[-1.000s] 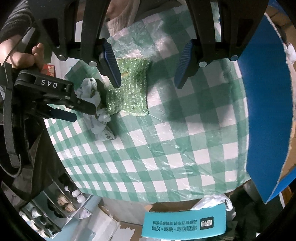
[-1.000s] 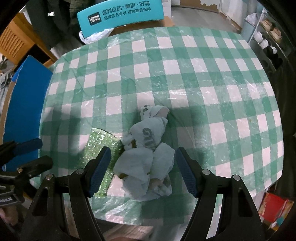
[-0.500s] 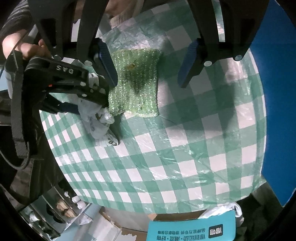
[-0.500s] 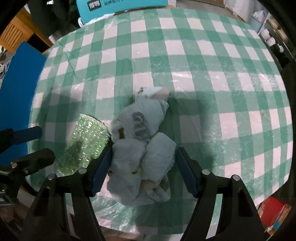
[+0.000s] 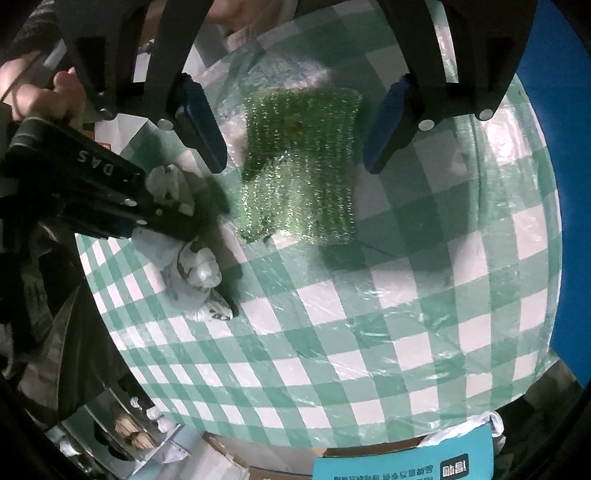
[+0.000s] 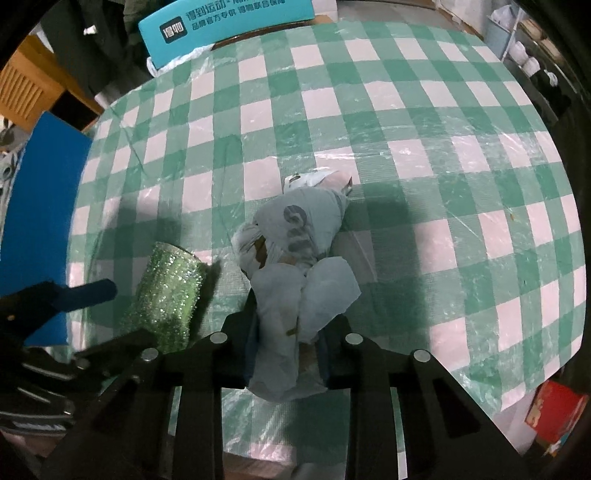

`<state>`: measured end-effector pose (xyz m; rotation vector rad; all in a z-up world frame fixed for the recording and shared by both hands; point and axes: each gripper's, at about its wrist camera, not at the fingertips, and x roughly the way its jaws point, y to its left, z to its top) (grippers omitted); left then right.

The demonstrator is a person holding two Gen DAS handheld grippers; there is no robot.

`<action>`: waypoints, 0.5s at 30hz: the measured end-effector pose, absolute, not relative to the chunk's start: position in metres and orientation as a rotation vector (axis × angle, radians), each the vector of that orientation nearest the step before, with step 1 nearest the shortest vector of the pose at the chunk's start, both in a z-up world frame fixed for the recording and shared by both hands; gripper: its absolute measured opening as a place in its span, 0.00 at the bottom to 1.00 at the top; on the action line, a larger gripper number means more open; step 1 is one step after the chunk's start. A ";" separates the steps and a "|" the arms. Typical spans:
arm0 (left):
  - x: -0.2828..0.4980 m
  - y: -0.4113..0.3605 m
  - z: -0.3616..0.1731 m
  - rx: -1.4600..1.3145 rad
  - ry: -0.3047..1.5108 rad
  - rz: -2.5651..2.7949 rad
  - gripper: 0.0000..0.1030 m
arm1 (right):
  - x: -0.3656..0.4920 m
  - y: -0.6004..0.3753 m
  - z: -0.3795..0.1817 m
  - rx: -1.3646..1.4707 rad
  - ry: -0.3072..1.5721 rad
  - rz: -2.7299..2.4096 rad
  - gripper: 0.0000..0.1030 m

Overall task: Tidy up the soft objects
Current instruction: 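Grasp the green mesh pad with the left tool while the right grasps the white socks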

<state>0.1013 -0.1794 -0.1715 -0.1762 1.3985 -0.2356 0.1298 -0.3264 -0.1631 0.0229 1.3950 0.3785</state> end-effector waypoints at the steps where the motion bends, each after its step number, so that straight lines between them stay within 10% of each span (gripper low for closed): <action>1: 0.101 -0.181 -0.173 -0.173 1.401 -0.235 0.76 | 0.130 -0.326 -0.162 0.028 1.391 0.383 0.23; 15: 0.100 -0.199 -0.191 -0.078 1.413 -0.235 0.70 | 0.126 -0.332 -0.156 0.052 1.368 0.411 0.21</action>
